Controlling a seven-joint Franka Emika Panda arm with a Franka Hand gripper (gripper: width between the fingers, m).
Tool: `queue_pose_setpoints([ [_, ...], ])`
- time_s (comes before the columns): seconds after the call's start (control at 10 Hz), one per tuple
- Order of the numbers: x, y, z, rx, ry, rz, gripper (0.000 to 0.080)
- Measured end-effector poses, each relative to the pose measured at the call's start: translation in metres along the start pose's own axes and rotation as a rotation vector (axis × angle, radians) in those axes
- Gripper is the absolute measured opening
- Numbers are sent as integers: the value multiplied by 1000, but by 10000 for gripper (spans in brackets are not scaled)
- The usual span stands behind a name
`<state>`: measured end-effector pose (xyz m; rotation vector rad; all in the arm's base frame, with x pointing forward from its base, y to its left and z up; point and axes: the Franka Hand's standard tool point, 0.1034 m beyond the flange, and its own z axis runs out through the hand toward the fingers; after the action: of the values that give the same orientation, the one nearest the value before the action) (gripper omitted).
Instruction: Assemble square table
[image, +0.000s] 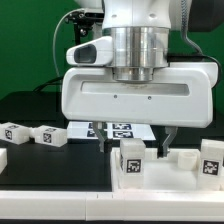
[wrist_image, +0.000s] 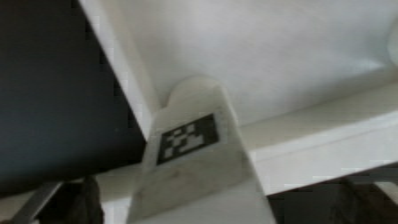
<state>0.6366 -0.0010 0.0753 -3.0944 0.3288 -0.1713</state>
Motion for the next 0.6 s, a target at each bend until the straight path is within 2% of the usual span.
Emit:
queue_pose_setpoints([
  [0.2, 1, 6, 1, -5, -1, -172, 648],
  [0.3, 1, 5, 1, -6, -1, -141, 648],
  [0.4, 1, 6, 1, -6, -1, -140, 560],
  [0.5, 1, 5, 1, -4, -1, -77, 376],
  [0.6, 1, 5, 1, -4, -2, 4, 376],
])
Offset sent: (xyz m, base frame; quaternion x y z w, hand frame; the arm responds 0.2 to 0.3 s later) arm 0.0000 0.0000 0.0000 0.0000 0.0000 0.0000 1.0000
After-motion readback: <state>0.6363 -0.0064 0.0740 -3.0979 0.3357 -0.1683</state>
